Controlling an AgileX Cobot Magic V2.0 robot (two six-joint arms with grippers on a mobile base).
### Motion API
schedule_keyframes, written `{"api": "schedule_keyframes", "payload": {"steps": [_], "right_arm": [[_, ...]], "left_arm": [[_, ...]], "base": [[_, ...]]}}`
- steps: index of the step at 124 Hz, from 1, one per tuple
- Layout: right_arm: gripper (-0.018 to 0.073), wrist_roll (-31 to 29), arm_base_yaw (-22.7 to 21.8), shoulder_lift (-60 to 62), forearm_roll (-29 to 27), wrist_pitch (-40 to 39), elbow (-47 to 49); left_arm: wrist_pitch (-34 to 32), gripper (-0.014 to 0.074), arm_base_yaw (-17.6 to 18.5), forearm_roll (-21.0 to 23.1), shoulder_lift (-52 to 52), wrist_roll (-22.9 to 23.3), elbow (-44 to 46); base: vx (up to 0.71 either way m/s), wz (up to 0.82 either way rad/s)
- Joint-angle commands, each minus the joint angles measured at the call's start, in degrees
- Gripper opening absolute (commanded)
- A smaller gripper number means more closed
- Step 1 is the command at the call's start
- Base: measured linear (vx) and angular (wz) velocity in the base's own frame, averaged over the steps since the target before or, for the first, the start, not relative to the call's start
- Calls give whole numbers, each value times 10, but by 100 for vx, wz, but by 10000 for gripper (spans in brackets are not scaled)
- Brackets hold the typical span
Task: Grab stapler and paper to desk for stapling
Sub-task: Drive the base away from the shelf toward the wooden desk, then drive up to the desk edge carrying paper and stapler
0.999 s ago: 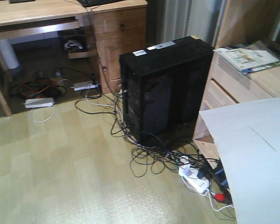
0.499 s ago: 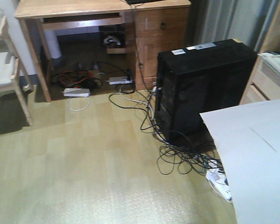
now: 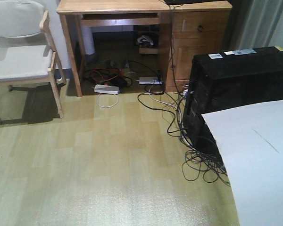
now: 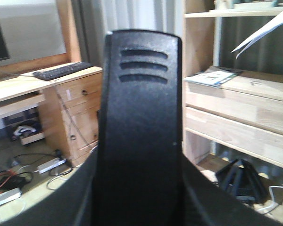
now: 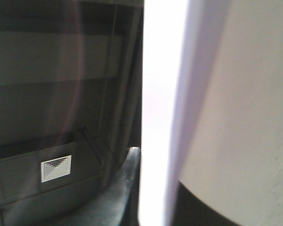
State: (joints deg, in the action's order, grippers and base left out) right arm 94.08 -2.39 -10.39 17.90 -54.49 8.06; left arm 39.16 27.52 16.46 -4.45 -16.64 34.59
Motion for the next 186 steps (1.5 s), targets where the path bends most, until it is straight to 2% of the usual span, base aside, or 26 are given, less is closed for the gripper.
{"api": "schedule_keyframes", "payload": {"steps": [1,96,186], "right_arm": [[-6,-1,-4,-9,-6,-22,14],[-6,-1,-4,-9,-6,-22,14],[-6,-1,-4,-9,-6,-22,14]], "left_arm": [[-70,-6,1,11,-7,0,13],[-70,-6,1,11,-7,0,13],[-70,-6,1,11,-7,0,13]], "base": [[4,19],[11,14],[23,-1]]}}
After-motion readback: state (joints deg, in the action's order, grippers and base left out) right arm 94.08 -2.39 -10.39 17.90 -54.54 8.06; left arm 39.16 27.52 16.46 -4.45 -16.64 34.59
